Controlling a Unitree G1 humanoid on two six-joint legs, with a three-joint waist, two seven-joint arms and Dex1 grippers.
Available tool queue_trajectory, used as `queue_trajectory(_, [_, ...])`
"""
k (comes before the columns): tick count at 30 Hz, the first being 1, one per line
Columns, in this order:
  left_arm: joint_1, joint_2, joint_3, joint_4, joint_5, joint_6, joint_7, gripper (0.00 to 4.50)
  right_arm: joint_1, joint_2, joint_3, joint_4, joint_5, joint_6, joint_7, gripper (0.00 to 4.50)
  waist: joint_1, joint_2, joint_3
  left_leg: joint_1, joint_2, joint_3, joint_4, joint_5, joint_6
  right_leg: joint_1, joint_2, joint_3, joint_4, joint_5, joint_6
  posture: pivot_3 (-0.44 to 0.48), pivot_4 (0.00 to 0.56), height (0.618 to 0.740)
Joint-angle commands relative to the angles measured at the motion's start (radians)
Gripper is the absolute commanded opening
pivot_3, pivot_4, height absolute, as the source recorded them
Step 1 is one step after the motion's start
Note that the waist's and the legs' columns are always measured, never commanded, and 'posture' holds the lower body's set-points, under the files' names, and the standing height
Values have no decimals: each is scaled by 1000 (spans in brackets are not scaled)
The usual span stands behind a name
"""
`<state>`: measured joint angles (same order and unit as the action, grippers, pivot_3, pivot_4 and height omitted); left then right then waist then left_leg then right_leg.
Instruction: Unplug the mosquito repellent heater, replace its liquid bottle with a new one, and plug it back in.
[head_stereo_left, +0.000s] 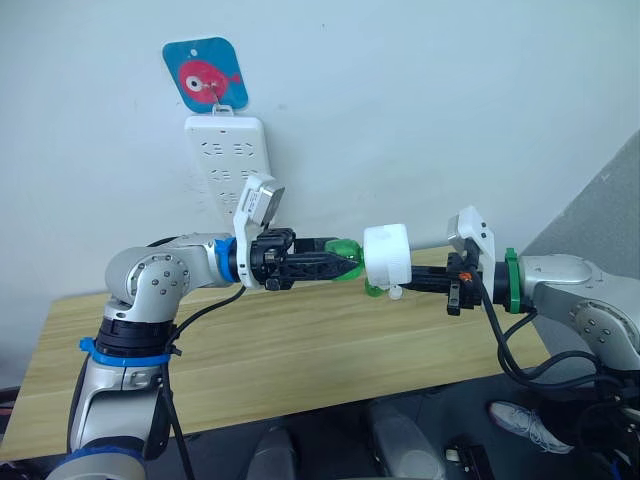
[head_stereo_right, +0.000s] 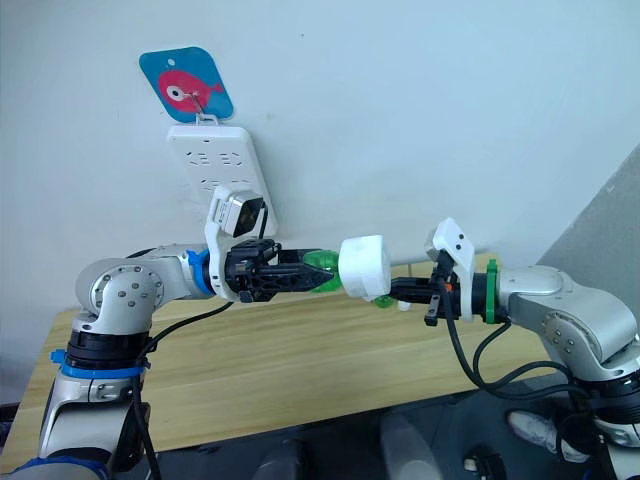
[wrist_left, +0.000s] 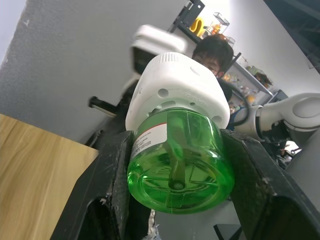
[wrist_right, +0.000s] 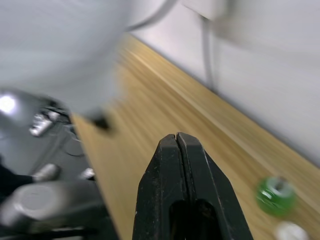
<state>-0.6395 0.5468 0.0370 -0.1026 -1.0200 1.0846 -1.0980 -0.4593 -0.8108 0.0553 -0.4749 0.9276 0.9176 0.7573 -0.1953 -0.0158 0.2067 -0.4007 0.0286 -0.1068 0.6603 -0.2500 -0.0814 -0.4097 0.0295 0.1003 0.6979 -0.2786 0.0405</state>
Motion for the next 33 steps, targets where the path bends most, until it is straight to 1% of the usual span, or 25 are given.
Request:
queue_trajectory(1, [-12, -7, 32, -2, -4, -28, 13, 2296, -27, 3, -74, -65, 102, 56, -21, 0, 0, 0, 0, 0, 0, 0, 0, 0, 0, 0, 0, 0, 0, 0, 0, -251, 123, 736])
queue_trajectory(11, [-9, -29, 21, 30, 61, -98, 38, 2296, -38, -10, -141, -132, 271, 144, -106, 0, -1, 0, 0, 0, 0, 0, 0, 0, 0, 0, 0, 0, 0, 0, 0, -258, 127, 736])
queue_trajectory(20, [3, -29, -10, 25, 141, -168, 15, 2296, -113, -9, -165, -119, 422, 177, -210, 0, -1, 0, 0, 0, 0, 0, 0, 0, 0, 0, 0, 0, 0, 0, 0, -260, 130, 736])
queue_trajectory(27, [22, -9, -47, -8, 173, -192, -34, 2296, -182, 25, -149, -62, 441, 173, -320, 0, -1, 0, 0, 0, 0, 0, 0, 0, 0, 0, 0, 0, 0, 0, 0, -258, 130, 736])
queue_trajectory(33, [36, 13, -67, -37, 179, -203, -78, 2296, -209, 25, -131, -27, 405, 185, -343, 0, -1, 0, 0, 0, 0, 0, 0, 0, 0, 0, 0, 0, 0, 0, 0, -255, 127, 736])
